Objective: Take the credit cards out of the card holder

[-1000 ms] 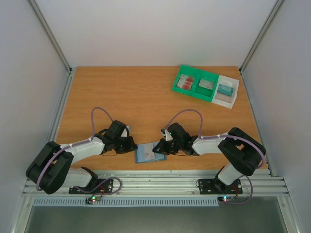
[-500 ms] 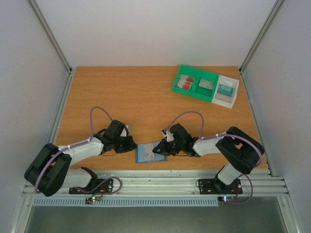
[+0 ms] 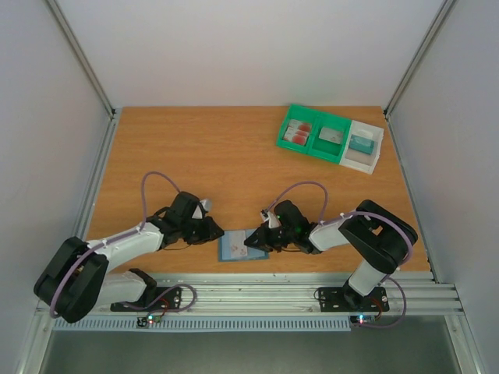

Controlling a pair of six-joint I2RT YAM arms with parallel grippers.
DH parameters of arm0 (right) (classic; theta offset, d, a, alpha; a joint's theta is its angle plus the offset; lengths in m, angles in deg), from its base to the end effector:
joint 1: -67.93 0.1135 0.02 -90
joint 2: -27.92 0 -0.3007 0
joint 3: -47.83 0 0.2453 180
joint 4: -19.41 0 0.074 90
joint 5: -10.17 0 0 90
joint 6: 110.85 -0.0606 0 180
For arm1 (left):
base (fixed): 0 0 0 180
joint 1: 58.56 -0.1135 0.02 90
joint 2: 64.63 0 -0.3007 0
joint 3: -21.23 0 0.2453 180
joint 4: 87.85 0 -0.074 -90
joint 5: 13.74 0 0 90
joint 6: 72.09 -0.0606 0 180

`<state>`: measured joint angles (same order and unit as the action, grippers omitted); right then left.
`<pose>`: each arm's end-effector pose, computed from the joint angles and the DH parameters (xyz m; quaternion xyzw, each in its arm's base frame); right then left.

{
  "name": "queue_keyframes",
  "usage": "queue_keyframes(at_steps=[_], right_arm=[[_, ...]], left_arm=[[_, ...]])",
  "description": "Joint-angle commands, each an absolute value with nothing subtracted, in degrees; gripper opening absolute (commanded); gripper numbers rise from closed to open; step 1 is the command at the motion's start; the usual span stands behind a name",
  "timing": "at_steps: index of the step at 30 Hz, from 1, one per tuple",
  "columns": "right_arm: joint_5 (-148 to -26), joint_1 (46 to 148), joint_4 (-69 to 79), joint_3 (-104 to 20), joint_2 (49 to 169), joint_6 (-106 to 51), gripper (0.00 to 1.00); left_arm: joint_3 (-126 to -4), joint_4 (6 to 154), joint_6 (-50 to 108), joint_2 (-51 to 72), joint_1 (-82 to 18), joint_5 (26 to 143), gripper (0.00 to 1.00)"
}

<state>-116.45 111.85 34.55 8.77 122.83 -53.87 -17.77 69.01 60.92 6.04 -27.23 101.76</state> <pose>0.1740 0.2178 0.1301 -0.2124 0.8465 0.4698 0.1323 0.1602 -0.1280 0.1633 -0.0282 0.9317 -0.3458 0.1078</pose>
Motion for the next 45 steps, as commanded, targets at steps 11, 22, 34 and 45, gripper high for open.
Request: queue_keyframes(at_steps=[11,22,34,45], right_arm=[[-114.8,111.5,33.1,7.4,124.4,-53.0,0.1],[-117.6,111.6,36.6,5.2,127.2,-53.7,0.13],[-116.1,111.1,37.1,7.0,126.4,-53.1,0.01],[-116.5,109.0,36.4,9.7,124.2,-52.1,0.01]], left_arm=[[-16.7,80.5,64.7,14.5,-23.6,104.0,0.17],[-15.4,81.7,64.3,14.9,-23.6,103.6,0.14],[-14.8,80.3,61.7,14.5,-23.6,102.0,0.14],[-15.5,79.4,59.5,16.5,-23.6,101.4,0.16]])
